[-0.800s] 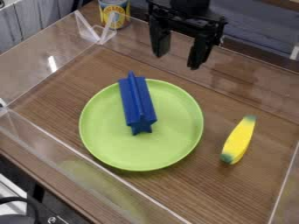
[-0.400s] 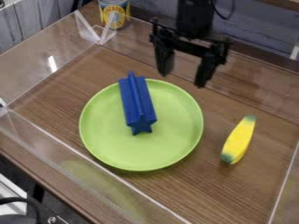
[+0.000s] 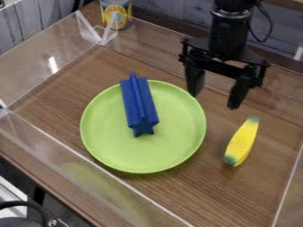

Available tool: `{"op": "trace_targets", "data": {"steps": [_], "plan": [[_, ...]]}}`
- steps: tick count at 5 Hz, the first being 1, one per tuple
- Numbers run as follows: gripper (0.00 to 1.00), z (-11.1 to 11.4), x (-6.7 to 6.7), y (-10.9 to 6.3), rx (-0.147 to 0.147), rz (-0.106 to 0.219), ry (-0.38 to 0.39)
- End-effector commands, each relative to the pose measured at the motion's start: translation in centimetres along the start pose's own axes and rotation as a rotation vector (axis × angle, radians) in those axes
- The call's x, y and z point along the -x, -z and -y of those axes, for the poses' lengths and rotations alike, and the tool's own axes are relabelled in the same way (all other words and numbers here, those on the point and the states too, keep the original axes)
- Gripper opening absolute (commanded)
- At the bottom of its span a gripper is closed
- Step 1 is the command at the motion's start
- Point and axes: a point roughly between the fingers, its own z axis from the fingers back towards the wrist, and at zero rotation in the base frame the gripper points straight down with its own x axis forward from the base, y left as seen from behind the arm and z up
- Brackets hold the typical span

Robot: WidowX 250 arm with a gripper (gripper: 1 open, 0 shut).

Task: Put the banana in the green plate

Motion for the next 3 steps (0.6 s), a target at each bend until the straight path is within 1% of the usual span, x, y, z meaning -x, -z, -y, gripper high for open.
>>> {"op": "trace_targets", "data": {"steps": [1, 2, 3], "plan": [[1.0, 1.3, -0.3, -0.8, 0.024, 0.064, -0.003], [1.0, 2.4, -0.6, -0.1, 0.036, 0.081, -0.001], [1.0, 3.3, -0.7, 0.6, 0.044, 0.084, 0.008]]}}
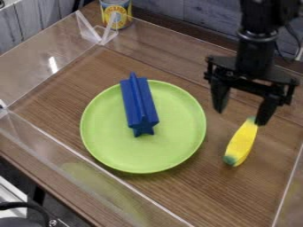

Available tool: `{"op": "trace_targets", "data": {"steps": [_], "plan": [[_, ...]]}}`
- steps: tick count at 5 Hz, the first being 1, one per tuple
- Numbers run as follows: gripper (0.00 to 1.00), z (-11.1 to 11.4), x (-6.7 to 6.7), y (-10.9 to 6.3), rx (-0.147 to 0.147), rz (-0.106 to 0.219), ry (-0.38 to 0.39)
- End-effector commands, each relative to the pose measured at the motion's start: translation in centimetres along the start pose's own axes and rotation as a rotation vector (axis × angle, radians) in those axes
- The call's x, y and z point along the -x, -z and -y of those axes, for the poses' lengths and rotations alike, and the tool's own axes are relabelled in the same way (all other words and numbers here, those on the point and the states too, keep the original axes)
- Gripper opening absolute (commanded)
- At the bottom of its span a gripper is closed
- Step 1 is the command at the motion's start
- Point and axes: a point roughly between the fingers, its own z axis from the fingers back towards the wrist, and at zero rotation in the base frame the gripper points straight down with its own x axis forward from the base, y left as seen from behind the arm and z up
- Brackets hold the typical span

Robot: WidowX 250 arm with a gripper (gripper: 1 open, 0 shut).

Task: Put the banana in the green plate

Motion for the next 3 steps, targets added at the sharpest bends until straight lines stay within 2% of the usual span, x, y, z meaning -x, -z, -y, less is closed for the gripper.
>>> {"op": "trace_targets", "data": {"steps": [1, 3], "plan": [[1.0, 0.6, -0.4, 0.1, 0.013, 0.045, 0.014], [1.0, 0.9, -1.1, 1.8, 0.023, 0.074, 0.023]]}}
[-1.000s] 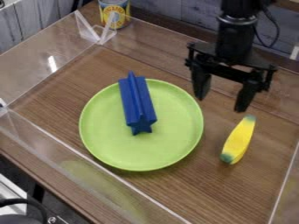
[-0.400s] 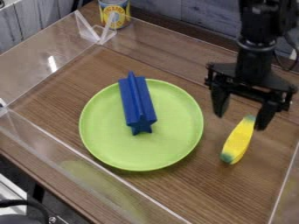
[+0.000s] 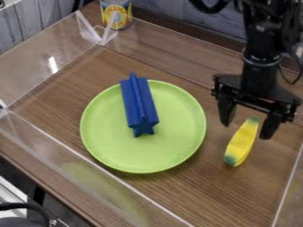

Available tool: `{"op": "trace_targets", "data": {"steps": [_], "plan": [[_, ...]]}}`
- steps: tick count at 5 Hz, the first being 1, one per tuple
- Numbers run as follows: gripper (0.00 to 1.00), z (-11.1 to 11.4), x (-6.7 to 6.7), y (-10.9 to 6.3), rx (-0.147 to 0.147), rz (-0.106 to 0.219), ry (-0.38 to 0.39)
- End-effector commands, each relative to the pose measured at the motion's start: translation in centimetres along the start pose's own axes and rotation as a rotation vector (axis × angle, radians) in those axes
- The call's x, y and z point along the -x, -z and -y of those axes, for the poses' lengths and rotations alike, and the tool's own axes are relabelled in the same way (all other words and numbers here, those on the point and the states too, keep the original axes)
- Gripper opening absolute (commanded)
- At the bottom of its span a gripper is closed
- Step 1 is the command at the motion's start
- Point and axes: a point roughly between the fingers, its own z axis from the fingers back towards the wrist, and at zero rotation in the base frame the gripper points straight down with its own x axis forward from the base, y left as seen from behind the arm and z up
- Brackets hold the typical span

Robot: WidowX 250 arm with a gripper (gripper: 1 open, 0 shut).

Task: Put the banana in the green plate

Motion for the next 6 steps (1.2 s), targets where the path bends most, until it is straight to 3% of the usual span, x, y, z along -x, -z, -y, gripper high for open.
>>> {"op": "trace_targets", "data": {"steps": [1, 6], "plan": [[1.0, 0.42, -0.41, -0.5, 0.017, 0.042, 0.004], [1.0, 0.48, -0.21, -0.21, 0.028, 0.053, -0.023]]}}
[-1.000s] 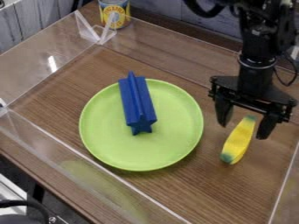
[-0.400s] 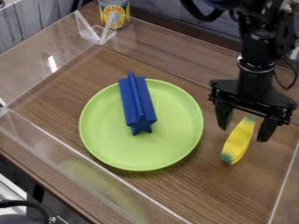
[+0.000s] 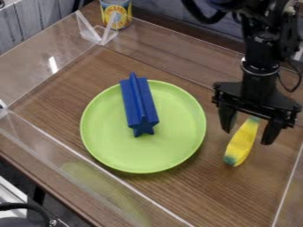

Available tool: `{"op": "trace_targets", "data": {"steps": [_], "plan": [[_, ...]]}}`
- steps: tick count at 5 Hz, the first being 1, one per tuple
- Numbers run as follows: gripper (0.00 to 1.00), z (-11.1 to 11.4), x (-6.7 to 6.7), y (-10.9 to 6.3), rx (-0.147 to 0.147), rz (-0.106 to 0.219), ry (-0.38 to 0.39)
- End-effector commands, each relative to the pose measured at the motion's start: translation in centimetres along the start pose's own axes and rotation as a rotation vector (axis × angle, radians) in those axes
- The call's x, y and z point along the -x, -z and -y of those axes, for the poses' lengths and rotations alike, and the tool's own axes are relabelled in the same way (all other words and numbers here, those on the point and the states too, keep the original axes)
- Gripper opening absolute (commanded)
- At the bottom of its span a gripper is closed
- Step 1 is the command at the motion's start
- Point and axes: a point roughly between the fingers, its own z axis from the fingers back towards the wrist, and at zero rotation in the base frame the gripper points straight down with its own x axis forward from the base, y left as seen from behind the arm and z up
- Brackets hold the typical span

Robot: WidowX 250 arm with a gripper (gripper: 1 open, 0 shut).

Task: Put the banana in the green plate

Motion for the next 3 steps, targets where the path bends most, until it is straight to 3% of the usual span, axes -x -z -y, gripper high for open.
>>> {"op": "trace_targets", "data": {"steps": [1, 3], "plan": [[1.0, 0.19, -0.28, -0.79, 0.017, 0.029, -0.001], [1.0, 0.12, -0.32, -0.83, 0.026, 0.04, -0.002]]}}
